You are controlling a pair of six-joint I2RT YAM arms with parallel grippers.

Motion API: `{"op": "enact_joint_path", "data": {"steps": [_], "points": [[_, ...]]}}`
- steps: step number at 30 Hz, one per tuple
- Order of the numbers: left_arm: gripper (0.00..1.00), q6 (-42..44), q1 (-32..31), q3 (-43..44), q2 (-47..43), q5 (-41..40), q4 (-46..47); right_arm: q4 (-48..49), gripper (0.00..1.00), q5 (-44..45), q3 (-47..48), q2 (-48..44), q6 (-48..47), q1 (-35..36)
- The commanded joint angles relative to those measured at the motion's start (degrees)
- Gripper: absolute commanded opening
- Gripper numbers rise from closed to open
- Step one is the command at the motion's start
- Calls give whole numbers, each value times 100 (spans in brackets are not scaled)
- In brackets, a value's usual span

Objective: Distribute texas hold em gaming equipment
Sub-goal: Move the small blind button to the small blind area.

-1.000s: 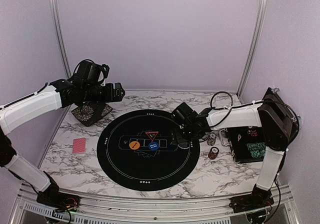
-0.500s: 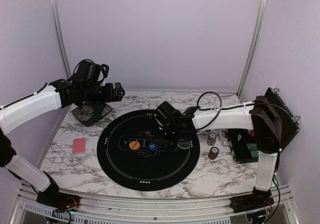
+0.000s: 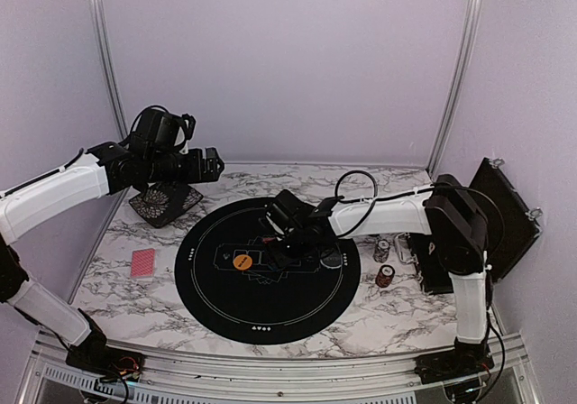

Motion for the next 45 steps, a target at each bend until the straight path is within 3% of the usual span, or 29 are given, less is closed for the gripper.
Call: {"op": "enact_joint_path", "data": {"steps": [1, 25, 45], "points": [[99, 79, 42, 16, -138, -13, -12, -9, 64, -59, 293, 218, -38, 79], [99, 24, 55, -38, -102, 38, -5, -123, 48, 103, 194, 393, 108, 209], [99, -29, 59, -174, -105, 108, 67, -368, 47, 29, -46, 157, 280, 738]]}}
